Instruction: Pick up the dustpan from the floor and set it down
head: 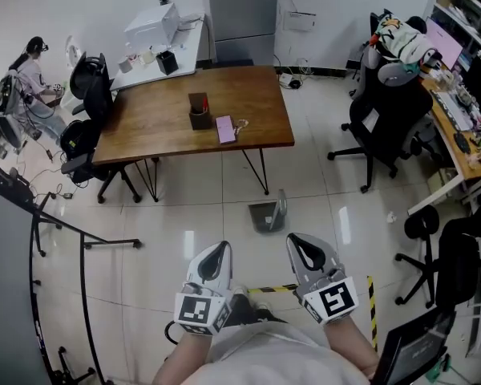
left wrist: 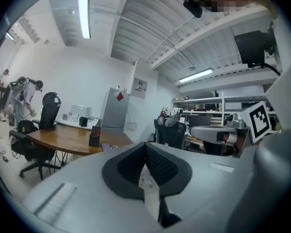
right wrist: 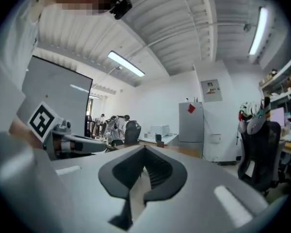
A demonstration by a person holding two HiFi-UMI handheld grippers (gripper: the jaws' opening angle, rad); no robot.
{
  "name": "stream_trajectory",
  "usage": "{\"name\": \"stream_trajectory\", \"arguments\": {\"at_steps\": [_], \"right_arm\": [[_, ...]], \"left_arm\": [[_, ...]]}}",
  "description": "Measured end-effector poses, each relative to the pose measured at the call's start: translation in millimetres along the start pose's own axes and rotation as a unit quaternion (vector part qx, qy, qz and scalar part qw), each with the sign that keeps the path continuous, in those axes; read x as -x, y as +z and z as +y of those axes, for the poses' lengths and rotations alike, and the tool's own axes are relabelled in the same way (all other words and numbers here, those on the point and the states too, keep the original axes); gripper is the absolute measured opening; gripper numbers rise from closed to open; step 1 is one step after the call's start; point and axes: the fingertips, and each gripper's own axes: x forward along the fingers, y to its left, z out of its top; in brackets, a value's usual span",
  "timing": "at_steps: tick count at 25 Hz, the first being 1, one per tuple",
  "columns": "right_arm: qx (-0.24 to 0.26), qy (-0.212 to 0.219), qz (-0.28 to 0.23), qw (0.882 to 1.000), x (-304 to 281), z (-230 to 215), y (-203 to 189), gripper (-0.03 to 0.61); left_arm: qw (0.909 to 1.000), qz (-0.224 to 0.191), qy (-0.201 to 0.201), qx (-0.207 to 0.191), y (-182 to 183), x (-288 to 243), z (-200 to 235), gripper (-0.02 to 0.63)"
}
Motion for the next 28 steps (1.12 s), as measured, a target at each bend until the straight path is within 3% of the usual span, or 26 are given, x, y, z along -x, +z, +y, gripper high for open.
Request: {"name": "stream_trajectory", "arguments": {"at_steps": [6,12,28], "right_arm": [[0.006,0.011,-0.004,1.000,15.9,29.6,14.2,0.002],[-0.006,-0.006,-0.002,1.000,8.5,28.6,17.6,0.002],[0.001,0.006,0.018,1.000,-3.1,38.7,14.5,0.002]], "left_arm": [[0.9962,-0.044,-0.033,-0.068,40.5,16.3,-29.5,0.012],[0.9948,-0.049,-0.044,-0.077,49.9,18.9,-34.5,0.011],[0.9949,-0.048,-0.049,-0.074,45.7,23.9,-25.6,0.012]]}}
